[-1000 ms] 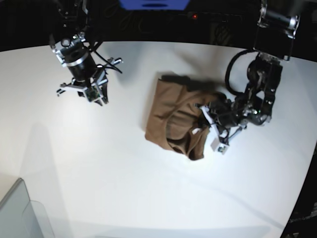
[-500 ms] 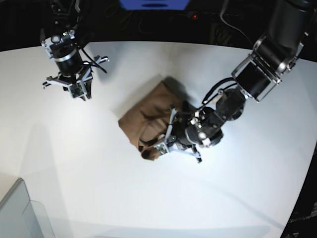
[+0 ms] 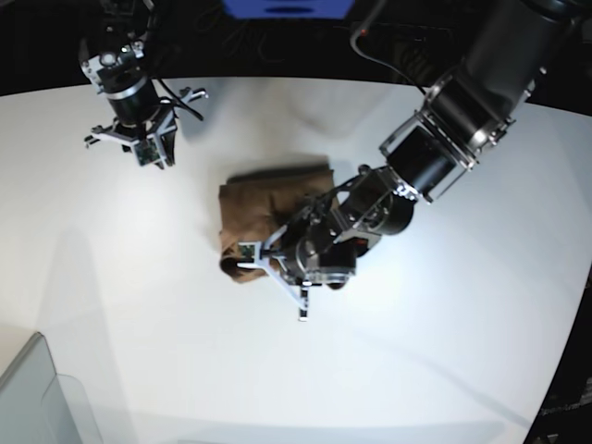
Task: Layout the t-shirt on the table in an organized manner, then fold the t-shirt properly
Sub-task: 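Push the bundle side with the left gripper to square it, then tuck the loose shirt edge under the bundle with the right gripper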
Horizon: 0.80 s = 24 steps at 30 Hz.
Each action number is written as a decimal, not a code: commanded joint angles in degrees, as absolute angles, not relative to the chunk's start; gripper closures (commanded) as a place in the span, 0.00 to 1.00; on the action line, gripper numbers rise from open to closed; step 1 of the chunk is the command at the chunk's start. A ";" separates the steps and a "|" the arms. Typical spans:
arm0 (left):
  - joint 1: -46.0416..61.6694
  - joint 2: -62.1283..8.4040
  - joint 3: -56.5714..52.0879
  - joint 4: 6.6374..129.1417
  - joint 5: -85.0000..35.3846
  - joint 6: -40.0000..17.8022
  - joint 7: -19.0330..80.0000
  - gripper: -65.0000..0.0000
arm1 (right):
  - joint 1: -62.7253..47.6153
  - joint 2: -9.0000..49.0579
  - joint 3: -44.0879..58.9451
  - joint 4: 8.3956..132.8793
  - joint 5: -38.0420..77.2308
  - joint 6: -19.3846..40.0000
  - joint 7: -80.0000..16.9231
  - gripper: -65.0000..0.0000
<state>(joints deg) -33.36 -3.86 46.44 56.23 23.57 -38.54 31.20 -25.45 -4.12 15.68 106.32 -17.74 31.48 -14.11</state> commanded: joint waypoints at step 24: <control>-38.81 -5.23 49.45 66.07 22.99 -40.00 31.43 0.25 | -25.63 -8.48 20.09 107.30 -17.19 31.25 -12.35 0.93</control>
<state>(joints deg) -36.36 -5.85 49.84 64.93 22.90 -40.34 31.97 -25.58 -8.49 20.05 106.32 -17.76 31.48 -13.78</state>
